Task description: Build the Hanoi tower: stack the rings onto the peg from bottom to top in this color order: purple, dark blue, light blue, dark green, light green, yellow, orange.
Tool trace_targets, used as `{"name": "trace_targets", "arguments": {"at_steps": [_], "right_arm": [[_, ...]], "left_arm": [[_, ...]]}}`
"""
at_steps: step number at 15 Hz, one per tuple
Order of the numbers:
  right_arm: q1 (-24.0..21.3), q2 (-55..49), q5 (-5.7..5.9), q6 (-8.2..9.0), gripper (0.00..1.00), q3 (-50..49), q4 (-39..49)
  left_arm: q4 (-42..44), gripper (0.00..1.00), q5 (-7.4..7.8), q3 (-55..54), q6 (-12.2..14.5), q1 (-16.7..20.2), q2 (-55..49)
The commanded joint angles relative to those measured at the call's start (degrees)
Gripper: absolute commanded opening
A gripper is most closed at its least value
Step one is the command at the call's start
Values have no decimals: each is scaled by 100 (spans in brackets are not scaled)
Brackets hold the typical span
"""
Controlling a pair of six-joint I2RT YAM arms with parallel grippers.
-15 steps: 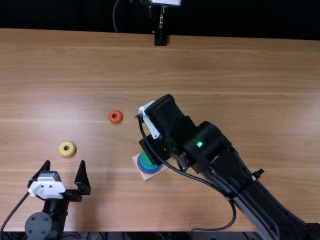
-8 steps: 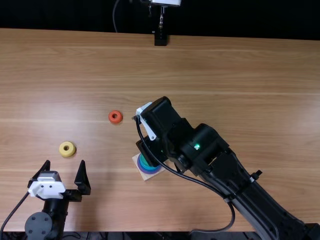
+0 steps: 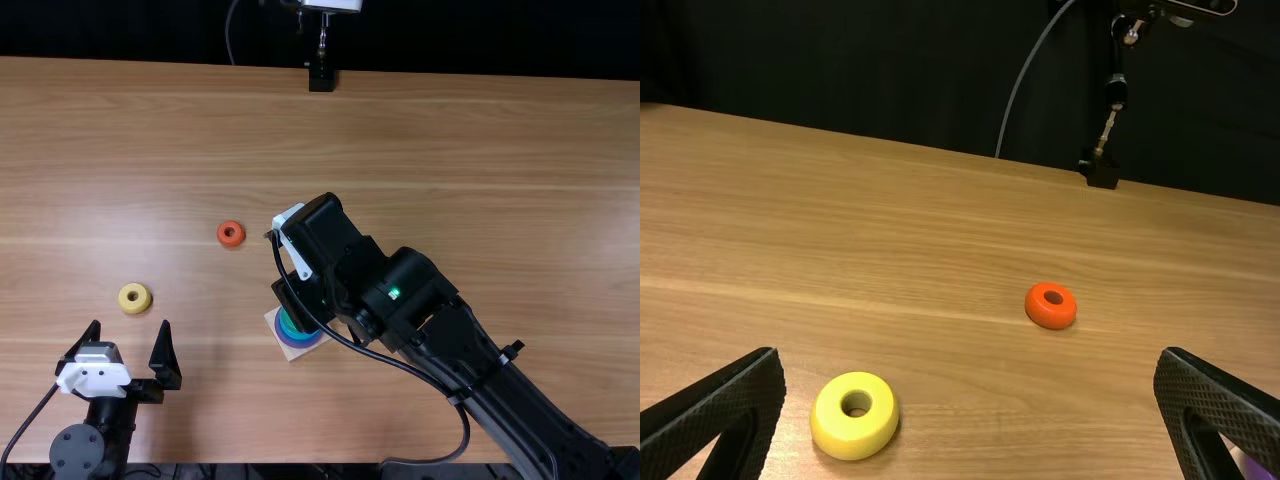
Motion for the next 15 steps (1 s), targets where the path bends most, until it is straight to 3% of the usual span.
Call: {"name": "trace_targets", "arguments": {"at_steps": [1, 15], "right_arm": [[46, 52, -29, 31, 0, 167, 16], [46, 377, -29, 31, 0, -44, 16]], "left_arm": [[-29, 100, 24, -241, 56, 50, -67], [-29, 100, 24, -241, 56, 58, -67]]}}
